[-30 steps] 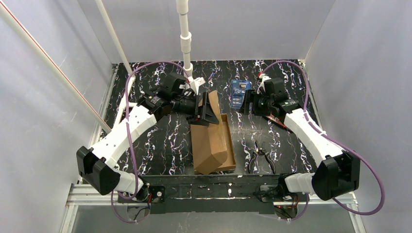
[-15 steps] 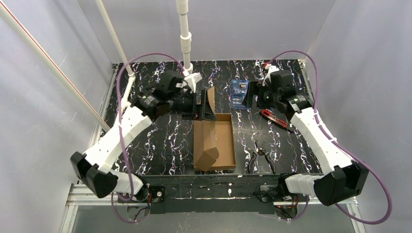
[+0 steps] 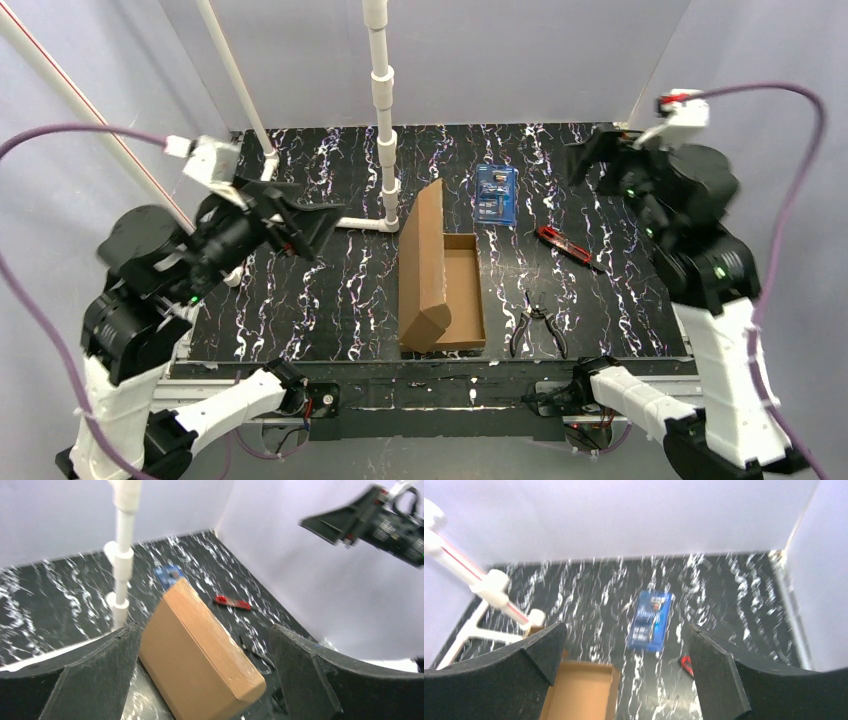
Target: Unpack the express box
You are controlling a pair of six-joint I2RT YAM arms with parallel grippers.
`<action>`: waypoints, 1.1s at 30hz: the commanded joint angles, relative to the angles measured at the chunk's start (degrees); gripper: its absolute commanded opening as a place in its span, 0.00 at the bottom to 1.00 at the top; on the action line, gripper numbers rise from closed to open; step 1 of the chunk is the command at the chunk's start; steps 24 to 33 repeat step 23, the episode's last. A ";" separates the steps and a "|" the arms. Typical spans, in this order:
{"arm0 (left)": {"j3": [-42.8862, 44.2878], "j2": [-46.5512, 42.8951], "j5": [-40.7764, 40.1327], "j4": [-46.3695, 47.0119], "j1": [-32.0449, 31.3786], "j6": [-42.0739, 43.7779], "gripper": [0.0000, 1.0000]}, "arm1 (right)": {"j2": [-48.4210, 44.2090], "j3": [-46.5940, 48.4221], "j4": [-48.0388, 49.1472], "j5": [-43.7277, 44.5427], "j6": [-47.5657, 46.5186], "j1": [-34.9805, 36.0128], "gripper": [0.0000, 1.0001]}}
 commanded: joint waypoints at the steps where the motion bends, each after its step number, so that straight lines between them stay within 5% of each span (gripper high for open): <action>1: 0.00 -3.08 -9.31 4.51 -0.16 5.71 0.98 | -8.02 3.07 8.50 9.98 -4.59 -0.01 0.98; 9: -2.27 -8.49 -13.59 9.89 -0.15 7.13 0.98 | -7.86 10.10 4.39 20.51 -5.80 -0.01 0.98; 33: -3.38 -7.98 -14.98 8.67 -0.17 4.44 0.98 | -4.66 13.68 0.96 21.51 -4.53 -0.01 0.98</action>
